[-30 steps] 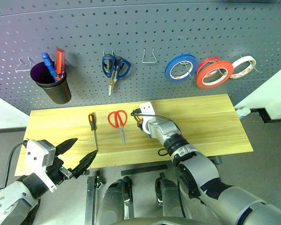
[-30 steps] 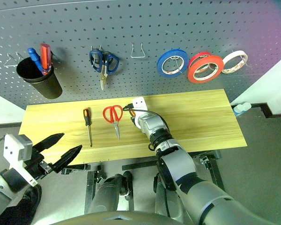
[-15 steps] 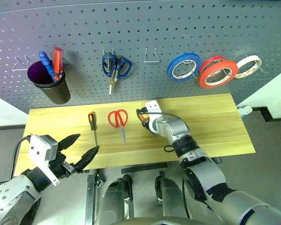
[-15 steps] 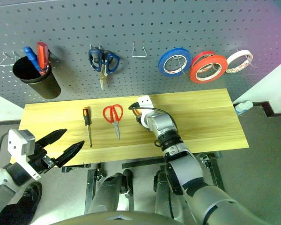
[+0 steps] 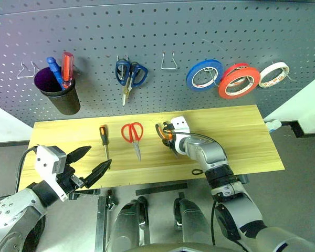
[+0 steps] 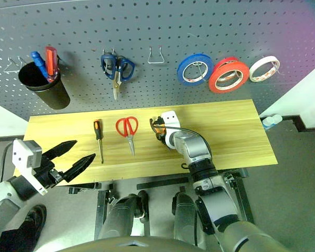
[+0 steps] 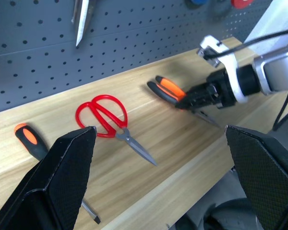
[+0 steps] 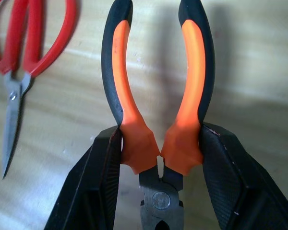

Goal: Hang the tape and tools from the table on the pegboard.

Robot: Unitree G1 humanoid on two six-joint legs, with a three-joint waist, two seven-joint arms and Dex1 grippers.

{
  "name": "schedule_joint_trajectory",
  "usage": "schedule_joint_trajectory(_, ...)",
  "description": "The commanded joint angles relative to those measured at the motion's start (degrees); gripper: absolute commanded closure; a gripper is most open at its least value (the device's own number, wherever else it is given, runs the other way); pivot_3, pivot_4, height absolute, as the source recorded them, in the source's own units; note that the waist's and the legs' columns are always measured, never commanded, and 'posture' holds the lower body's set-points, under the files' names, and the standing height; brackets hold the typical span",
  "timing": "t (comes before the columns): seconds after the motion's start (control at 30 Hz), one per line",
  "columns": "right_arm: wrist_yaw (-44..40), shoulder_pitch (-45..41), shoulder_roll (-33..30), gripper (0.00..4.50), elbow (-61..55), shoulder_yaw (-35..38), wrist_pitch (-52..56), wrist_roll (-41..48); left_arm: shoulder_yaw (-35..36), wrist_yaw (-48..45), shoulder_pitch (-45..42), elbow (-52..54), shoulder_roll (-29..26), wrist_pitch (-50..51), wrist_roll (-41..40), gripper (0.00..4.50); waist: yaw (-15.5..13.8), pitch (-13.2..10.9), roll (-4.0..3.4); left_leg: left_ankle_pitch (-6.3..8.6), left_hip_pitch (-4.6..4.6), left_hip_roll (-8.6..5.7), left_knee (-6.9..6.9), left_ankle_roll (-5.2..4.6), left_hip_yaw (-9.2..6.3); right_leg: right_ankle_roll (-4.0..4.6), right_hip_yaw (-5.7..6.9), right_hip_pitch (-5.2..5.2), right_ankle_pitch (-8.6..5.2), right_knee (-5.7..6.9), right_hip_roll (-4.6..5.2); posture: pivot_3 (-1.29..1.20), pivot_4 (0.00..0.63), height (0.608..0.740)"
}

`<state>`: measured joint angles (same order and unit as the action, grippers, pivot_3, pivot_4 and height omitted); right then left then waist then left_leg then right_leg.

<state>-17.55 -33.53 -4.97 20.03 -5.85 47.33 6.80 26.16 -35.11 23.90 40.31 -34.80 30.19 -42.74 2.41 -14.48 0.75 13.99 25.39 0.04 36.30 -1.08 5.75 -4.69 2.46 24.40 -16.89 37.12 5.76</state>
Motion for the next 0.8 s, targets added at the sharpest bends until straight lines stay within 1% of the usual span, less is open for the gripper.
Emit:
schedule_joint_trajectory(0.03,-3.84,1.68,-2.93,2.43,-4.45,0.31,-4.22,0.78,0.16,-1.19,-0.46,-0.68,-0.69,-1.80,1.42,0.00,0.10,0.02,0.02,0.00,-0.01,0.00,0.02,0.00,0.01,-0.01,0.00,-0.01,0.01,0.01,0.00,0.00,0.204,0.740)
schedule_joint_trajectory(0.2,-6.38,3.25,-5.04,2.43,-5.80,2.67,-7.79,2.42,-0.48,-1.75,-2.34,-2.07,-0.35,-2.15,1.70,0.00,0.28,0.08,0.08,-0.03,-0.01,0.02,0.03,0.02,0.01,-0.02,0.00,0.00,0.01,0.06,-0.08,-0.02,0.191,0.740)
schedule_joint_trajectory(0.43,-10.67,4.07,-5.98,2.43,-6.08,6.62,-12.34,6.31,-1.32,-2.77,-5.32,-4.66,-0.44,-2.70,2.90,0.00,0.22,0.23,0.24,-0.03,-0.01,0.14,0.33,-0.01,0.05,-0.05,0.02,-0.07,0.03,0.22,-0.22,-0.05,0.165,0.740)
schedule_joint_trajectory(0.57,-13.27,5.70,-6.92,2.43,-7.87,7.95,-13.49,8.38,-1.55,-3.44,-6.52,-5.91,-0.85,-3.39,3.81,0.00,0.18,0.40,0.35,0.03,0.01,0.24,0.78,-0.11,0.06,-0.16,0.04,-0.23,0.09,0.37,-0.29,-0.06,0.157,0.740)
schedule_joint_trajectory(0.8,-16.88,7.56,-8.40,2.43,-11.09,10.42,-14.66,12.34,-2.67,-4.01,-9.22,-7.91,-0.58,-3.88,4.79,0.00,0.38,1.00,0.45,0.03,-0.01,0.26,0.94,-0.11,0.06,-0.20,0.03,-0.29,0.20,0.44,-0.31,-0.08,0.143,0.740)
